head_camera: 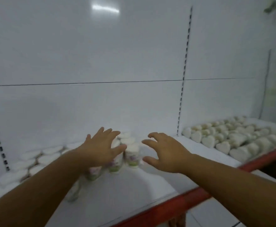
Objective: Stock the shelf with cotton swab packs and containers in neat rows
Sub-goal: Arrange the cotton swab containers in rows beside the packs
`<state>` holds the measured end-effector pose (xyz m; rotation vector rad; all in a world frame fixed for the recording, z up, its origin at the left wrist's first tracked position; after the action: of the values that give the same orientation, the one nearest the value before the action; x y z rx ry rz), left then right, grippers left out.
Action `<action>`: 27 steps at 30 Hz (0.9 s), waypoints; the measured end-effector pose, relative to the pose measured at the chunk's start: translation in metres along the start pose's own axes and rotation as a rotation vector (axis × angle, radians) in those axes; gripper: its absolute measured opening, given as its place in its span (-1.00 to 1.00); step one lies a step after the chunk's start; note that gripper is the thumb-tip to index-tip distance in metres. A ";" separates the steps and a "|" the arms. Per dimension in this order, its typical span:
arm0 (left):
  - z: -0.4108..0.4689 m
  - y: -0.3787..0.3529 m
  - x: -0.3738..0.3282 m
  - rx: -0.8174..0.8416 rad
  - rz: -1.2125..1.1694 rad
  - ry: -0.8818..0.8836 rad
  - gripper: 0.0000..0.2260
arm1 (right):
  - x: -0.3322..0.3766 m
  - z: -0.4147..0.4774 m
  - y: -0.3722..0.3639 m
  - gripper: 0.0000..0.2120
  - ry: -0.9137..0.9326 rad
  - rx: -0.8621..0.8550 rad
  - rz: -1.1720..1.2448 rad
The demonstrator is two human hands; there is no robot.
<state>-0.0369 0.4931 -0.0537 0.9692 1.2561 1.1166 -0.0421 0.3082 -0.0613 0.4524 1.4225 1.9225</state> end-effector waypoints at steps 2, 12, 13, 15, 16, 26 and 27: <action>0.023 -0.009 -0.064 0.156 -0.010 -0.072 -0.38 | -0.070 -0.035 0.005 -0.34 -0.104 0.198 -0.145; 0.073 -0.069 -0.381 0.138 0.096 -0.383 -0.34 | -0.294 -0.228 0.061 -0.31 -0.411 0.250 -0.174; 0.078 -0.075 -0.402 0.151 0.095 -0.399 -0.34 | -0.310 -0.245 0.065 -0.31 -0.433 0.235 -0.151; 0.092 -0.089 -0.440 0.194 0.084 -0.429 -0.35 | -0.340 -0.277 0.068 -0.33 -0.479 0.217 -0.121; 0.099 -0.097 -0.458 0.218 0.079 -0.448 -0.35 | -0.354 -0.290 0.067 -0.34 -0.500 0.213 -0.113; 0.228 -0.158 -0.589 0.362 -0.098 -0.536 -0.40 | -0.512 -0.312 0.057 -0.42 -0.513 0.221 -0.166; 0.240 -0.163 -0.595 0.365 -0.098 -0.517 -0.42 | -0.529 -0.310 0.057 -0.44 -0.507 0.226 -0.174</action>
<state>0.2305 -0.1121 -0.0645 1.3503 1.0766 0.5121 0.1115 -0.2874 -0.0488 0.8271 1.2893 1.3838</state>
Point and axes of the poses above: each hand's wrist, its own z-axis towards the middle knuckle, its own y-axis out of the back of the hand, x = y × z, the point moved 7 cm from there along z, towards the middle knuckle, and after that the axes turned 12 degrees about y, right-handed, at the moved point
